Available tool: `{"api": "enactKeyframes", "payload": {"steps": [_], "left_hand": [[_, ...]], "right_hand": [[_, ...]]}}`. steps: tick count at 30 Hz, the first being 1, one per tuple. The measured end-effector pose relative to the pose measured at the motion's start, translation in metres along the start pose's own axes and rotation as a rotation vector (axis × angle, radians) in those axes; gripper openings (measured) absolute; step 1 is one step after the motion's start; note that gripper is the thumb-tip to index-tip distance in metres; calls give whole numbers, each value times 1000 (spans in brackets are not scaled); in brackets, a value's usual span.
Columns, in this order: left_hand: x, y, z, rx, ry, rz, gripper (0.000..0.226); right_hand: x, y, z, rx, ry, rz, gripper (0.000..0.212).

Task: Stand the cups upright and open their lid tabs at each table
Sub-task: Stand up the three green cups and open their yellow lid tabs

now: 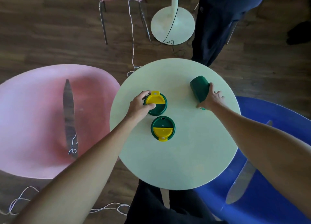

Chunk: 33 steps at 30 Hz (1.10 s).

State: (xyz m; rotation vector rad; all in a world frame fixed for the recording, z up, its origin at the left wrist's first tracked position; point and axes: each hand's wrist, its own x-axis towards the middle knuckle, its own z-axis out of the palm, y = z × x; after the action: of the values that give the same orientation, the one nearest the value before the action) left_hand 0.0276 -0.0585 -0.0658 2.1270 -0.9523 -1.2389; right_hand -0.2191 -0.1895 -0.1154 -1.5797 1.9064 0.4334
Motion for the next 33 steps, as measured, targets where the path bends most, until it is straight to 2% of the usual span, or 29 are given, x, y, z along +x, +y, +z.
{"api": "enactKeyframes", "payload": {"steps": [6,11,14,19,23,27,33], "left_hand": [[-1,4,-3,4,-13,-20,51],[-1,4,-4,-14,-17,-20,48],[-2,3,-4,-22,-14,-21,49],[-1,1,-4,-20,-11,-20,51],[-1,1,-4,-24,-16,-20,50],[-1,0,-5,-27,-23,-7,49],[4,2,-8,36,-31,8,51]], "right_hand": [[-15,3,0,126,148,-40,89],[-34,-1,-9,272,308,-261,86],[-44,-10,-10,259,346,-391,88],[-53,-27,4,152,332,-423,90],[-53,-30,2,212,253,-400,89],[-49,-25,-11,333,136,-346,72],[-51,-25,-33,258,82,-350,60]]}}
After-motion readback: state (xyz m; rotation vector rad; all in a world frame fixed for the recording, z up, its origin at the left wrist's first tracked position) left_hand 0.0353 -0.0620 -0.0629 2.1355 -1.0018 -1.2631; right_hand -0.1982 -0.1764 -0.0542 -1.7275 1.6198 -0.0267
